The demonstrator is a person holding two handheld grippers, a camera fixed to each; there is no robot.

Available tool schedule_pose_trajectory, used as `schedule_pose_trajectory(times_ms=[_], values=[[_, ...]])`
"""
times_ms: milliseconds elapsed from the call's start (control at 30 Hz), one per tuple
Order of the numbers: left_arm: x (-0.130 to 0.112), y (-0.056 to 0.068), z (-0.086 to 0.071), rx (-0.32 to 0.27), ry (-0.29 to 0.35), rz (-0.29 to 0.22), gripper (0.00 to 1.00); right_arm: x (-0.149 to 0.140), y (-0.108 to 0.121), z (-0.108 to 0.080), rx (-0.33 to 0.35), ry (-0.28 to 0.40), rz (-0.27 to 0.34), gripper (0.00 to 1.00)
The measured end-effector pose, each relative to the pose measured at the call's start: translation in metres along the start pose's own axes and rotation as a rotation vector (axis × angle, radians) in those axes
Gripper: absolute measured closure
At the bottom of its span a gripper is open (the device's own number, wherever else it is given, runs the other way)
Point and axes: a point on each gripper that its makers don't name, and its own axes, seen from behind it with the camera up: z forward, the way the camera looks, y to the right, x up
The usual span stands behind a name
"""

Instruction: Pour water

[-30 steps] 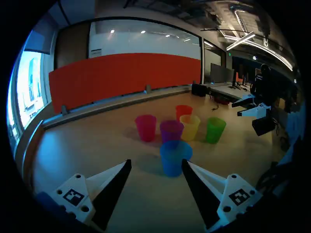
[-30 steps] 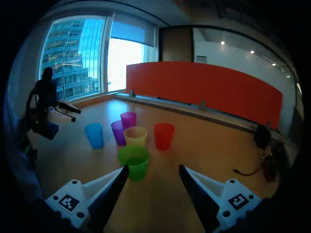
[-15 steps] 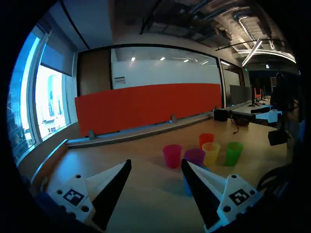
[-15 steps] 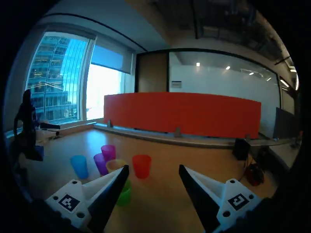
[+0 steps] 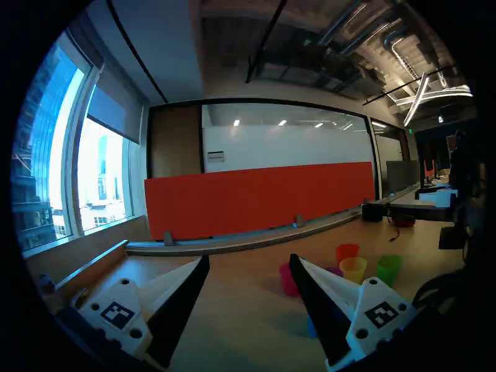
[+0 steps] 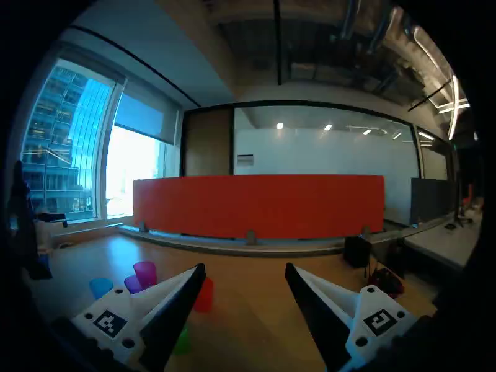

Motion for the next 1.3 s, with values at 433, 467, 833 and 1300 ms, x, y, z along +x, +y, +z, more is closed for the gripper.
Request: schedule_pose_trajectory(times_ms=[433,467,833,1300], values=[[-0.001,-0.023,-0.002,0.114,0.015,-0.023,0.05,0.021,0.007,0.0,-0.092,0.075,0.01,0.01],[-0.002,-0.024,-0.002,0.123,0.016,-0.02,0.05,0.021,0.006,0.0,-0.095,0.075,0.009,0.01],[-0.008,-0.035,0.002,0.179,0.02,-0.04,0.05,0.022,0.004,-0.001,-0.11,0.063,0.001,0.01],[-0.039,-0.033,0.009,0.202,0.02,-0.052,0.05,0.022,-0.007,-0.005,-0.107,0.043,0.015,0.01]])
